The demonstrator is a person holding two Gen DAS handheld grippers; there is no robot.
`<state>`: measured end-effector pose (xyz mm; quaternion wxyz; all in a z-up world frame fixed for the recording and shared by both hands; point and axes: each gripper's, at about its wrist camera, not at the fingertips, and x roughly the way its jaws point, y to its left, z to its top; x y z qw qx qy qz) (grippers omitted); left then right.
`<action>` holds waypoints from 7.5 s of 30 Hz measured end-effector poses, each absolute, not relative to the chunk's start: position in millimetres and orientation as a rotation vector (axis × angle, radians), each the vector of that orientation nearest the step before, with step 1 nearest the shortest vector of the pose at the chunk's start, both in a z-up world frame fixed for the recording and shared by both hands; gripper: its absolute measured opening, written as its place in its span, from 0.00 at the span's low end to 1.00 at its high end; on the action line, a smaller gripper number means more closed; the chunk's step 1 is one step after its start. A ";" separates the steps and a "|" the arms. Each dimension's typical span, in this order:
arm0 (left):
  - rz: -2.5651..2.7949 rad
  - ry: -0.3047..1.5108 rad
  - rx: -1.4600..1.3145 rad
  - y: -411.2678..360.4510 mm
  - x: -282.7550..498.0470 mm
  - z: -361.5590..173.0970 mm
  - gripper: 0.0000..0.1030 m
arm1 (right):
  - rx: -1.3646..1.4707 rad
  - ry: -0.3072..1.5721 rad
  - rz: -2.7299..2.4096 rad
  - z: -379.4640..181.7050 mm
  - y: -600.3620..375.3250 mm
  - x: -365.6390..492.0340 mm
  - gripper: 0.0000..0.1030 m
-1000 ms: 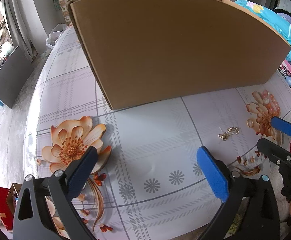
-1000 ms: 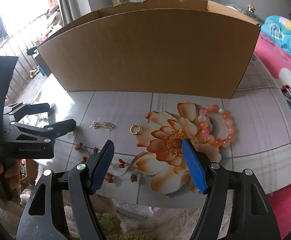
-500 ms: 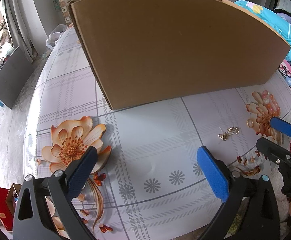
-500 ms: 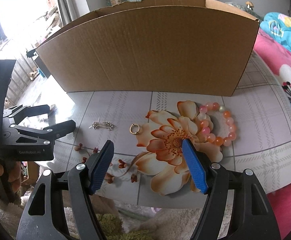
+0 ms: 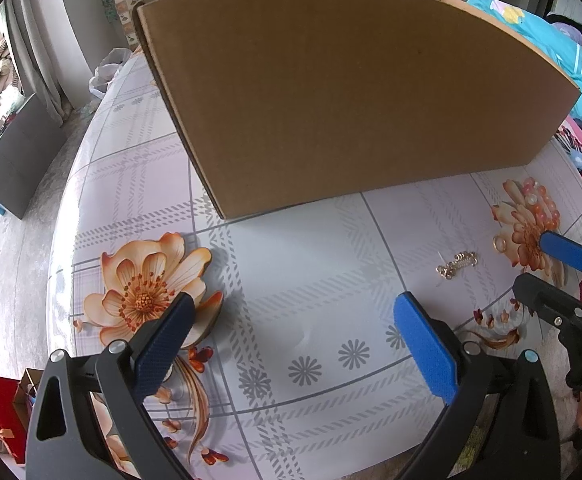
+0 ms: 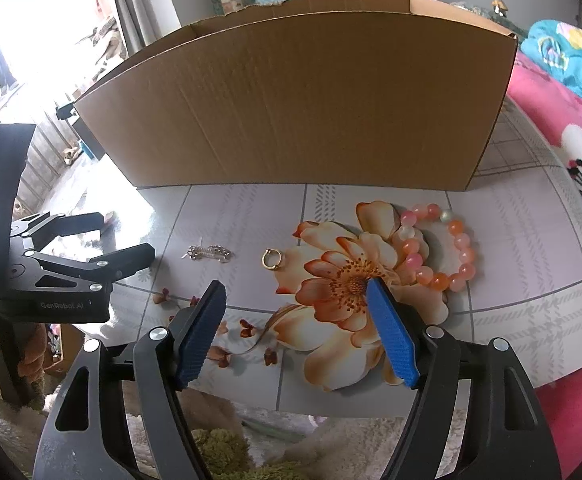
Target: Organize jewelry
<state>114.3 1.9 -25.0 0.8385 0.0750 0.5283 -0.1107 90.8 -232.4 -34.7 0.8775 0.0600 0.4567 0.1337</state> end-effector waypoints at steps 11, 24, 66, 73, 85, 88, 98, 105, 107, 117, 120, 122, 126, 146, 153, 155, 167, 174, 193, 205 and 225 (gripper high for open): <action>-0.233 1.126 0.159 2.6 114.3 -24.9 0.95 | 0.119 0.969 0.284 -32.6 -229.3 95.5 0.68; -0.233 1.137 0.158 2.6 117.1 -25.6 0.95 | 0.126 0.970 0.291 -31.2 -234.1 96.7 0.69; -0.606 1.022 0.373 -63.8 89.5 -10.1 0.06 | 0.158 0.935 0.321 -19.2 -261.8 107.0 0.54; -0.631 1.039 0.251 -59.2 94.5 -5.2 0.02 | 0.158 0.932 0.318 -22.0 -260.2 106.2 0.54; -0.631 1.018 0.052 -24.1 95.6 17.1 0.02 | 0.169 0.912 0.328 -15.2 -260.8 101.2 0.53; -0.610 1.026 0.041 -21.9 95.6 10.8 0.02 | 0.157 0.879 0.358 -7.3 -252.5 99.6 0.53; -0.577 1.017 0.018 -2.1 95.8 6.8 0.02 | 0.017 0.891 0.422 -13.2 -204.4 108.5 0.26; -0.576 1.015 0.015 2.2 96.1 5.9 0.02 | -0.045 0.910 0.418 -23.0 -193.0 117.6 0.13; -0.574 1.014 0.015 0.7 96.3 5.5 0.02 | -0.072 0.910 0.409 -22.0 -189.8 117.0 0.03; -0.571 0.993 0.016 3.1 91.8 11.5 0.02 | -0.027 0.894 0.432 -15.4 -191.9 113.2 0.00; -0.571 0.983 0.021 2.9 88.7 15.4 0.02 | -0.012 0.875 0.437 -8.7 -201.2 103.6 0.00; -0.573 0.972 0.023 3.0 86.0 19.9 0.02 | 0.004 0.861 0.441 -2.6 -205.3 99.7 0.00; -0.592 0.933 0.015 4.5 81.7 37.9 0.02 | 0.057 0.819 0.458 16.9 -218.0 92.9 0.00; -0.620 0.831 0.051 -42.5 181.2 79.1 0.03 | 0.139 0.630 0.427 81.2 -249.5 180.7 0.04; -0.595 0.859 0.022 -38.0 189.4 64.4 0.06 | 0.179 0.643 0.393 74.6 -266.6 178.3 0.13; -0.588 0.854 0.013 -33.5 187.3 66.0 0.06 | 0.191 0.645 0.380 74.5 -272.5 174.4 0.14; -0.545 0.787 -0.008 -8.3 142.0 86.7 0.39 | 0.255 0.642 0.358 77.5 -286.7 135.2 0.31; -0.511 0.777 0.024 1.0 107.0 88.2 0.60 | 0.224 0.634 0.365 77.4 -275.4 110.5 0.40; -0.303 0.996 0.218 -16.9 85.0 15.8 0.82 | 0.207 0.826 0.332 24.2 -265.6 81.8 0.49; -0.195 1.128 0.190 -19.6 105.5 -17.6 0.87 | 0.116 0.891 0.317 6.6 -256.4 86.6 0.49; -0.158 1.140 0.120 -19.0 117.3 -29.0 0.95 | 0.067 0.931 0.297 -2.9 -236.7 103.9 0.47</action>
